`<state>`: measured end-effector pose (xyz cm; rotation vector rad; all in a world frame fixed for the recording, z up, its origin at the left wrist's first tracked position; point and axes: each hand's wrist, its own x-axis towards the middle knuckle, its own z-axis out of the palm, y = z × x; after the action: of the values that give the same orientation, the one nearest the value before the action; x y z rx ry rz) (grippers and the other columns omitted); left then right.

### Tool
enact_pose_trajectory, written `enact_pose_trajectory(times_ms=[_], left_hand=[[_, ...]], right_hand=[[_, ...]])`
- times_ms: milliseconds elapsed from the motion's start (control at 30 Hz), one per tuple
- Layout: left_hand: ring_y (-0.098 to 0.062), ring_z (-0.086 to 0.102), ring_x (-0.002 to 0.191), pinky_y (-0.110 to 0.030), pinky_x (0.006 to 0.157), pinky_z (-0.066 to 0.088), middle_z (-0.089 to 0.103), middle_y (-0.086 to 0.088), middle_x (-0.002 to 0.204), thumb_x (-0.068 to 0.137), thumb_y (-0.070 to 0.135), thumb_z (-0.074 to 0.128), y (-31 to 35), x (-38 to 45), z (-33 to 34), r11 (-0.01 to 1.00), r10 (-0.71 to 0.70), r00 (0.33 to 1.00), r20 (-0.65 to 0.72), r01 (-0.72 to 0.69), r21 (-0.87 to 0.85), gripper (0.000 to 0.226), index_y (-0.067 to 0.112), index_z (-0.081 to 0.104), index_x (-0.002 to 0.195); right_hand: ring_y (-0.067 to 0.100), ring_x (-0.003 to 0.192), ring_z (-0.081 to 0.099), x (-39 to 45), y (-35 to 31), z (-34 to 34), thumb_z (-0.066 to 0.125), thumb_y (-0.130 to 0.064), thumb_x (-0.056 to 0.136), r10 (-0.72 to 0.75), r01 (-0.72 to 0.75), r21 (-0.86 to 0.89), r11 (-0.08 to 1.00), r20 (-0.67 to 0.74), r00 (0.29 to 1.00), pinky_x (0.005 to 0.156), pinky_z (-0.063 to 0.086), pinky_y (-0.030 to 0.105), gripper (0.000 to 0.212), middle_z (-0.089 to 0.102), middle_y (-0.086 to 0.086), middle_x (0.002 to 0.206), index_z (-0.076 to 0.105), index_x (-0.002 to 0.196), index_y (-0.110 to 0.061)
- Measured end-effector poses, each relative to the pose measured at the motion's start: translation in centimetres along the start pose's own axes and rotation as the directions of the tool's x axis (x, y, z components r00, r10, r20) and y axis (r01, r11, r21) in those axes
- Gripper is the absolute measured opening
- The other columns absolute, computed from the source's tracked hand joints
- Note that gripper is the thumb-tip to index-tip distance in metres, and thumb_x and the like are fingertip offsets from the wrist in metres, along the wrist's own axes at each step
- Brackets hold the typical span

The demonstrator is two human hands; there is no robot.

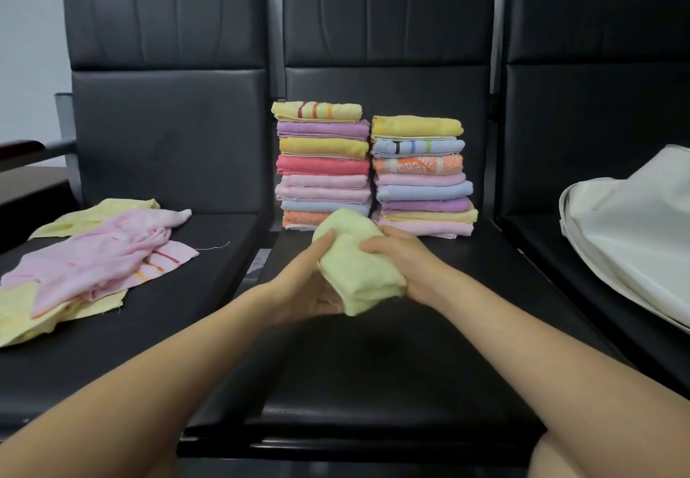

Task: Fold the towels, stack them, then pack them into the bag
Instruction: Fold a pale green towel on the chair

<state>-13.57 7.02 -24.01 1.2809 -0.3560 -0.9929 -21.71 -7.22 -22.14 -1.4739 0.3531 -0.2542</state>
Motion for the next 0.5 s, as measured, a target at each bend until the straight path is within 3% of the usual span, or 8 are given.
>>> enact_pose_trajectory(times_ms=[67,133,233,333,400,500], left_hand=[[-0.022,0.07,0.095,-0.035,0.071,0.057,0.072,-0.007,0.11,0.094,0.051,0.05,-0.5,0.0,0.4,0.997,-0.041,0.999,-0.001,0.041,-0.062,0.048,0.016,0.058,0.126],[-0.021,0.07,0.093,-0.034,0.072,0.057,0.072,-0.007,0.107,0.097,0.036,0.053,-0.9,-0.1,1.7,0.989,-0.036,0.998,-0.051,0.029,-0.142,0.035,0.014,0.057,0.124],[-0.018,0.068,0.084,-0.03,0.066,0.054,0.069,-0.009,0.098,0.103,0.026,0.043,-1.1,0.4,3.1,0.972,0.101,0.984,-0.149,-0.13,-0.194,0.018,0.014,0.056,0.107],[-0.02,0.066,0.086,-0.031,0.067,0.053,0.066,-0.014,0.101,0.104,0.021,0.039,-0.9,1.2,3.9,0.931,0.241,0.944,-0.226,-0.29,-0.22,0.019,0.011,0.055,0.106],[-0.021,0.067,0.087,-0.03,0.065,0.055,0.067,-0.016,0.105,0.101,0.017,0.047,-1.2,1.6,4.3,0.921,0.234,0.94,-0.247,-0.296,-0.254,0.02,0.005,0.056,0.114],[-0.023,0.066,0.092,-0.031,0.066,0.054,0.066,-0.017,0.112,0.096,0.01,0.052,-1.5,2.2,4.5,0.911,0.248,0.929,-0.276,-0.32,-0.261,0.025,0.004,0.055,0.12]], right_hand=[[0.022,0.089,0.067,-0.7,-0.1,-1.2,0.066,-0.009,0.089,0.052,-0.045,-0.105,0.993,0.064,0.997,0.08,0.054,0.035,0.02,0.07,0.009,0.099,0.063,0.109,-0.01],[0.02,0.087,0.067,-0.9,0.0,-2.0,0.069,-0.014,0.088,0.064,-0.063,-0.117,0.991,0.007,0.998,0.078,0.054,0.033,0.021,0.071,0.009,0.099,0.065,0.108,-0.008],[0.021,0.09,0.068,-0.8,0.1,-2.7,0.069,-0.023,0.089,0.123,-0.116,0.095,0.989,-0.077,0.989,0.083,0.053,0.035,0.024,0.072,0.008,0.1,0.068,0.107,-0.008],[0.022,0.095,0.066,-1.3,0.7,-3.1,0.068,-0.034,0.088,0.298,-0.302,0.192,0.934,0.047,0.953,0.088,0.052,0.037,0.026,0.071,0.004,0.1,0.066,0.108,-0.017],[0.023,0.094,0.067,-1.4,1.4,-3.1,0.069,-0.033,0.087,0.348,-0.357,0.209,0.91,0.082,0.934,0.081,0.054,0.036,0.031,0.071,0.005,0.102,0.064,0.115,-0.019],[0.02,0.08,0.066,-0.9,1.5,-3.4,0.064,-0.014,0.091,0.27,-0.244,0.315,0.917,-0.042,0.962,0.056,0.052,0.028,0.027,0.069,0.007,0.096,0.061,0.118,-0.012]])
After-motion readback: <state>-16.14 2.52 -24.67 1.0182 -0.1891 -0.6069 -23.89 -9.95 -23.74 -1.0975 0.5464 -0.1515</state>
